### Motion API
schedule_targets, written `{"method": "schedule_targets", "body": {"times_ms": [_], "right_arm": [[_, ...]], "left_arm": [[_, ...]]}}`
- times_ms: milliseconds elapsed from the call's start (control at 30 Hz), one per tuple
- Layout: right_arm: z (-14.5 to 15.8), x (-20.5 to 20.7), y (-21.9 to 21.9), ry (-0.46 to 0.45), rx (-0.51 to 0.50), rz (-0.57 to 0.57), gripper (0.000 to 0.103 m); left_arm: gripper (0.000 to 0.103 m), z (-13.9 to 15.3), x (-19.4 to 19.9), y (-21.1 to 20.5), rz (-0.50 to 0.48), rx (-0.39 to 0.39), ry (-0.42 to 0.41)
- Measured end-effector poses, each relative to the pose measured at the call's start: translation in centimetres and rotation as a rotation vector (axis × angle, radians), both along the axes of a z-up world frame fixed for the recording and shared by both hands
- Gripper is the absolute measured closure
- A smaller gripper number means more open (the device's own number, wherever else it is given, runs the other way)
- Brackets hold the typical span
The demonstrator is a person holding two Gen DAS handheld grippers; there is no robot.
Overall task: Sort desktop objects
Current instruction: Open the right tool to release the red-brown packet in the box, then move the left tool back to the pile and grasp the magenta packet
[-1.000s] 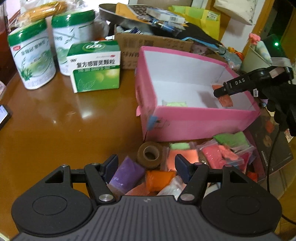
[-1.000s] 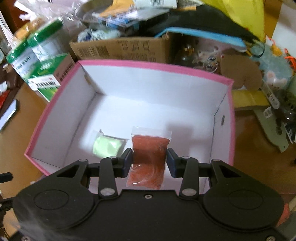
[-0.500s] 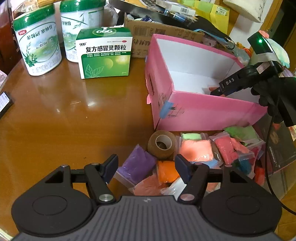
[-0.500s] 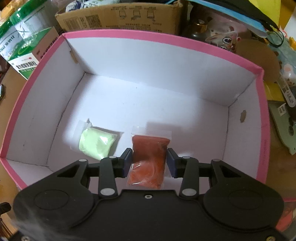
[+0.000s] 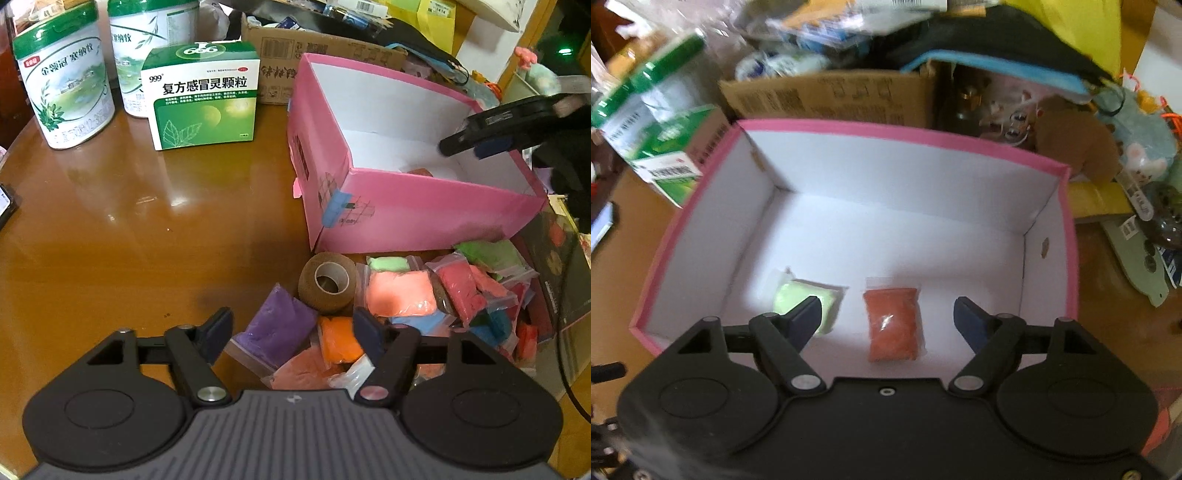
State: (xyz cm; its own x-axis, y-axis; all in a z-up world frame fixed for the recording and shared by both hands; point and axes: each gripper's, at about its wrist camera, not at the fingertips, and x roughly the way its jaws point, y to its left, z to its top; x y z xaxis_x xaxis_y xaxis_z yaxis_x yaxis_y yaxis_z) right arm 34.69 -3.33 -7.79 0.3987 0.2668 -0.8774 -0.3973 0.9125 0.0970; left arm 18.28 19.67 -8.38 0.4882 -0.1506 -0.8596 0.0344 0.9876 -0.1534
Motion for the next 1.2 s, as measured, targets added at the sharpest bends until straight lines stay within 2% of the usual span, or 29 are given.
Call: {"method": "schedule_targets", "body": {"times_ms": [167, 367, 800, 933, 1200], "right_arm": [[2.0, -3.1, -1.7, -0.045, 0.061, -0.017, 0.024], [3.1, -7.3, -3.4, -0.081, 0.086, -0.022, 0.024], [1.1, -16.3, -7.5, -0.114, 0.071, 0.026, 0.023], [-0.2, -18.6, -8.6, -0.094, 0.058, 0.048, 0.023], [-2.2, -22.2, -10.2, -0.045, 0.062, 0.096, 0.023]], "left_arm": [[0.026, -0.2, 0.1, -0.2, -0.016, 0.003, 0.000], [0.026, 0.0, -0.1, -0.6, -0.003, 0.000, -0.008], [0.026, -0.5, -4.0, -2.3, 0.055, 0.022, -0.031], [0.026, -0.7, -5.5, -3.0, 0.066, 0.027, -0.041], [0.026, -2.6, -8.1, -7.0, 0.035, -0.025, 0.015]]}}
